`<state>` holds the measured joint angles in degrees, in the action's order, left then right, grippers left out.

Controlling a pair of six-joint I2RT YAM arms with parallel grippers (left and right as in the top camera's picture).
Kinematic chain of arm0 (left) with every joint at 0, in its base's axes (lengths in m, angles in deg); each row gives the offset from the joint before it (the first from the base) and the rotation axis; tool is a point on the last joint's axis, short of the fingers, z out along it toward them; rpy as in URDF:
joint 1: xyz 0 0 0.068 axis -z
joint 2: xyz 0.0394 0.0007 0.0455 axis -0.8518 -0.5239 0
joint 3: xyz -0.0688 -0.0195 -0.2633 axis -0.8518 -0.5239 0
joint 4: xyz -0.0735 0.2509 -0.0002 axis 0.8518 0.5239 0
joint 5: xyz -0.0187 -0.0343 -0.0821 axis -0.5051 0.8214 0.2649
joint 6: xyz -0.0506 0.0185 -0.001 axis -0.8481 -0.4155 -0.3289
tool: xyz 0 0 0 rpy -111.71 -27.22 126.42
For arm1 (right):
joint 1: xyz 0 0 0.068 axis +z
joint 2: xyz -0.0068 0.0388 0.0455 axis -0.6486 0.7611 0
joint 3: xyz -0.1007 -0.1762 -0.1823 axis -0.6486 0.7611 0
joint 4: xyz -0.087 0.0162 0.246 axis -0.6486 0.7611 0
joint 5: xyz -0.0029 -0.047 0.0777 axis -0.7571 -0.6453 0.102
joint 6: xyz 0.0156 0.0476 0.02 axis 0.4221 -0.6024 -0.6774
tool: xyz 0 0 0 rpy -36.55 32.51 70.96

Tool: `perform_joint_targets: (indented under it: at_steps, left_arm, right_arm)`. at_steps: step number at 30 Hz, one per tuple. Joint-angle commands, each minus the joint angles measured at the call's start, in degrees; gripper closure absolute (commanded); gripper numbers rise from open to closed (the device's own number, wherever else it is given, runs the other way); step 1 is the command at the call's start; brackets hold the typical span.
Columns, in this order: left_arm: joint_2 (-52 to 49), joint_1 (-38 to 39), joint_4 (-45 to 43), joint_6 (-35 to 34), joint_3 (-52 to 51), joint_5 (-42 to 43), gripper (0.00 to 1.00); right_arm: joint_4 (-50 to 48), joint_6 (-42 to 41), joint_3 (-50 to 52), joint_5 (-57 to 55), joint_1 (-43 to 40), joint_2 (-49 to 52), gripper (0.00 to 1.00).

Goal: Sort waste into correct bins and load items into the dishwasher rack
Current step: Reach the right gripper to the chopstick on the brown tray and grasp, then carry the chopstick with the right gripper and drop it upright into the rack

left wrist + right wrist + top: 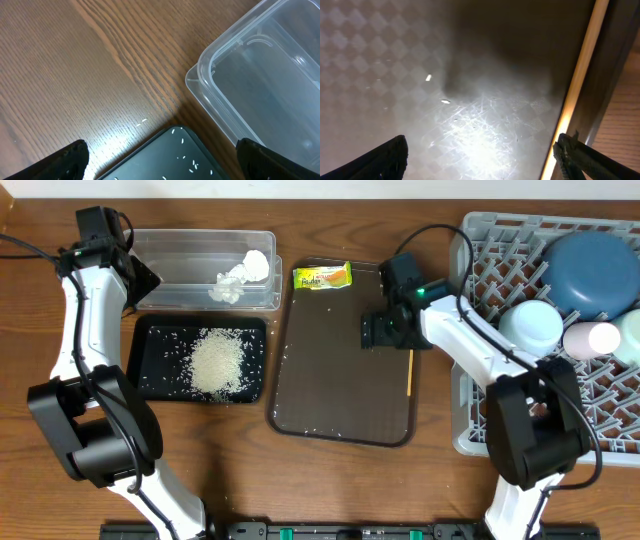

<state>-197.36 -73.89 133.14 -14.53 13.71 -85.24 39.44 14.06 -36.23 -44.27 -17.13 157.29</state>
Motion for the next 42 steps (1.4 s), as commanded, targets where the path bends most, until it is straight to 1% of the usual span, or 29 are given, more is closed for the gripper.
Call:
perform_joint_targets:
  at_steps: [1, 5, 7, 17, 30, 36, 38, 42]
  left_arm:
    - [-0.52, -0.09, 0.15, -0.55, 0.02, -0.33, 0.04]
    - [-0.52, -0.09, 0.15, -0.57, 0.02, -0.33, 0.04]
    - [-0.52, -0.09, 0.15, -0.57, 0.02, -0.33, 0.04]
    - [-0.50, -0.09, 0.15, -0.55, 0.02, -0.33, 0.04]
    - [-0.50, -0.09, 0.15, -0.55, 0.02, -0.33, 0.04]
    - [-0.50, -0.09, 0.15, -0.55, 0.02, -0.33, 0.04]
    - [-0.50, -0.09, 0.15, -0.55, 0.02, -0.33, 0.04]
    - [-0.50, -0.09, 0.15, -0.55, 0.02, -0.33, 0.04]
  right_arm:
    - [0.81, -4.33, -0.20, -3.91, -0.09, 0.42, 0.10]
    - [1.38, -5.51, -0.20, -8.02, -0.24, 0.72, 0.11]
    - [1.14, -5.53, -0.20, -7.96, -0.52, 0.76, 0.10]
    - [-1.79, -4.70, -0.20, -7.26, -1.55, 2.56, 0.14]
    - [-4.52, -5.05, -0.20, -6.36, -1.49, 5.27, 0.16]
    - [-4.63, -5.33, -0.20, -5.46, -1.25, 7.76, 0.22]
    - [-4.66, -5.33, -0.20, -5.33, -0.85, 8.96, 0.29]
    - [-4.59, -5.95, -0.20, -5.38, 0.35, 10.16, 0.51]
